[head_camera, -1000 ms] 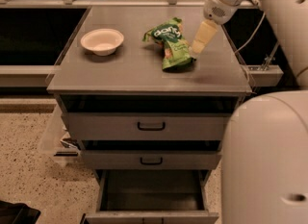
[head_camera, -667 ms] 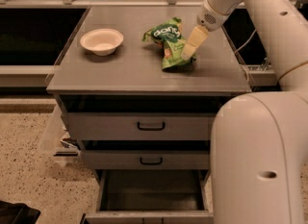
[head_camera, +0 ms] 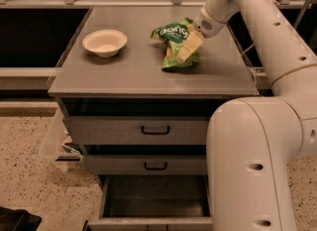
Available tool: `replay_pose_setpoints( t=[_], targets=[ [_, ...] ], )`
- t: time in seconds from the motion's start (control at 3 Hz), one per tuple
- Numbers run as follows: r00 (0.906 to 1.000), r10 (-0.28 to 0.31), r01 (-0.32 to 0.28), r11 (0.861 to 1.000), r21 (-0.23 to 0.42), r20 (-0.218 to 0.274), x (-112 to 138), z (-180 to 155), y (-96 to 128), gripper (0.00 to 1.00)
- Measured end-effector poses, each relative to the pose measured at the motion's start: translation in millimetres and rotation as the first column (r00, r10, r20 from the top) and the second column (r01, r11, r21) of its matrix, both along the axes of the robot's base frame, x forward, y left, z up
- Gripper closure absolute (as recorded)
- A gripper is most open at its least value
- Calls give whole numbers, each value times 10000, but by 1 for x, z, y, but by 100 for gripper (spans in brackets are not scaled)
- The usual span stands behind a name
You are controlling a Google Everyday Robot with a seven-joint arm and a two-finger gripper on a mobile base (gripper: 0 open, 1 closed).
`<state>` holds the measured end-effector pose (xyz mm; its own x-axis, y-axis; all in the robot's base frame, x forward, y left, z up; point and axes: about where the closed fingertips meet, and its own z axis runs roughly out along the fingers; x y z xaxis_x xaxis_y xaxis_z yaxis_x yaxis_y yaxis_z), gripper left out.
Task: Place green rice chip bag into bottom drawer
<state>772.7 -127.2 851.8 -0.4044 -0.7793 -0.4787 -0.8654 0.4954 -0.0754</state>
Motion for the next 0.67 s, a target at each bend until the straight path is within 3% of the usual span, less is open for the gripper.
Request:
replay_pose_setpoints(
  t=[0.67],
  targets=[
    [10000, 0, 0, 10000, 0, 0, 0, 0, 0, 64]
  ],
)
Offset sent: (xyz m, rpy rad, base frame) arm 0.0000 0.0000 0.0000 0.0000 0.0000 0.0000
